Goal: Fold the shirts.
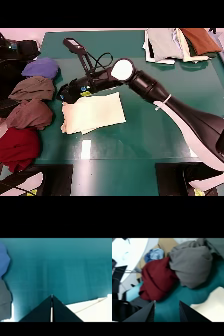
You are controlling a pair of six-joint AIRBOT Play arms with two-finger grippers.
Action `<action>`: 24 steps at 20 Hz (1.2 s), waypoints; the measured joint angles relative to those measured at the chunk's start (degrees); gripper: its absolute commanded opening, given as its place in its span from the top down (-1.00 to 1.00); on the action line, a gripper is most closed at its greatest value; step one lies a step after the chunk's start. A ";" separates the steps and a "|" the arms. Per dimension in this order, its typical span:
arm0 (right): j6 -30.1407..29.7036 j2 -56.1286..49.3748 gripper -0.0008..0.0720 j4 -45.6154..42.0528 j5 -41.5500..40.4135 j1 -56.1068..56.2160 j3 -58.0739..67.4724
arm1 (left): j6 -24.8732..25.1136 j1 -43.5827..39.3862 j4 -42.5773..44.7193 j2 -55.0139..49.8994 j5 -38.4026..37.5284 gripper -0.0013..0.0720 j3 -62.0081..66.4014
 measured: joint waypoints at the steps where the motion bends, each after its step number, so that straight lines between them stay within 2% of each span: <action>1: 0.96 0.31 0.04 -2.58 0.98 -1.05 -0.35 | 0.11 0.39 -0.13 0.37 -0.48 0.90 0.02; 5: 4.37 5.01 0.04 -10.45 4.87 -9.60 -9.88 | 0.52 0.00 -0.42 1.01 -1.42 0.90 0.00; 6: 5.05 6.64 -0.02 -11.45 5.44 -12.72 -14.03 | 0.85 -0.83 -0.63 1.03 -1.51 0.90 0.00; 7: 5.51 8.15 -0.45 -12.11 5.75 -15.78 -18.10 | 1.11 -1.75 -0.74 1.01 -1.44 0.90 0.00; 8: 5.64 9.40 -0.59 -12.48 6.03 -18.91 -22.23 | 1.27 -2.80 -0.74 0.83 -1.38 0.90 0.00; 10: 6.12 10.58 -0.59 -12.04 6.47 -25.20 -30.40 | 1.51 -5.31 -0.76 0.26 -0.92 0.90 -0.04; 13: 4.92 8.52 -0.59 -6.73 6.80 -30.67 -37.90 | 1.68 -8.39 -0.79 -1.40 -0.48 0.90 -0.17; 18: -0.13 -0.15 -0.59 6.29 6.36 -28.65 -37.22 | 1.84 -10.99 -2.36 -4.42 -0.09 0.90 -0.33; 19: -0.55 -2.16 -0.50 8.24 6.32 -27.34 -35.74 | 1.84 -11.17 -2.80 -4.76 -0.07 0.90 -0.33; 21: -1.20 -6.21 0.05 10.64 6.23 -24.33 -31.93 | 1.84 -11.41 -3.78 -5.20 -0.04 0.90 -0.33; 23: -1.66 -9.68 0.93 11.61 5.22 -21.44 -27.93 | 1.84 -11.56 -4.81 -5.44 -0.02 0.90 -0.33; 24: -2.01 -10.71 0.93 11.76 5.01 -20.41 -26.32 | 1.84 -11.58 -5.38 -5.53 0.02 0.90 -0.35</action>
